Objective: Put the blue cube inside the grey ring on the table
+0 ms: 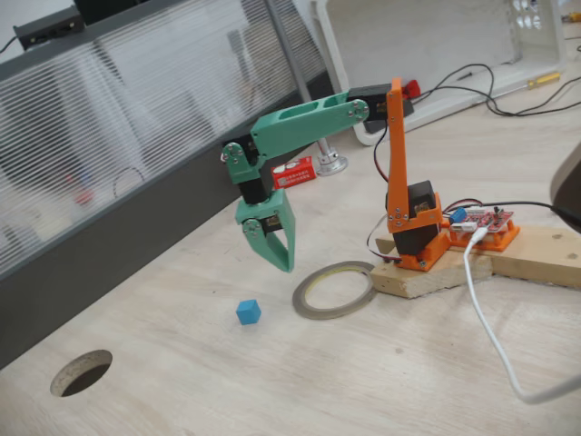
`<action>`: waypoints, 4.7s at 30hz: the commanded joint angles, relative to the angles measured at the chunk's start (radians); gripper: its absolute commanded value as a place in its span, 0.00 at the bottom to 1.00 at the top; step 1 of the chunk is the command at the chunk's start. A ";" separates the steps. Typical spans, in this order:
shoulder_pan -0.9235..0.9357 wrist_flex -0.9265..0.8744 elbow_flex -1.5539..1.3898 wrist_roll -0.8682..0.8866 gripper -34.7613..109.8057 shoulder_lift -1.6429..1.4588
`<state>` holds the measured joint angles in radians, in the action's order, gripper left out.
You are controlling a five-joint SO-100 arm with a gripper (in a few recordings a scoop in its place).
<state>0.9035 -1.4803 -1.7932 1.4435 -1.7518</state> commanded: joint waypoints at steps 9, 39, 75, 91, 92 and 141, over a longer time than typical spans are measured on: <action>0.006 0.026 0.399 0.015 0.24 0.316; 0.008 0.028 0.502 0.015 0.24 0.502; -0.002 0.121 0.492 0.015 0.24 0.502; 0.003 0.120 0.485 0.015 0.24 0.502; 0.005 0.120 0.485 0.015 0.24 0.502; 0.006 -0.029 0.500 0.006 0.37 0.545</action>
<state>0.8974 -1.4849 -1.3238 1.4419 -1.1812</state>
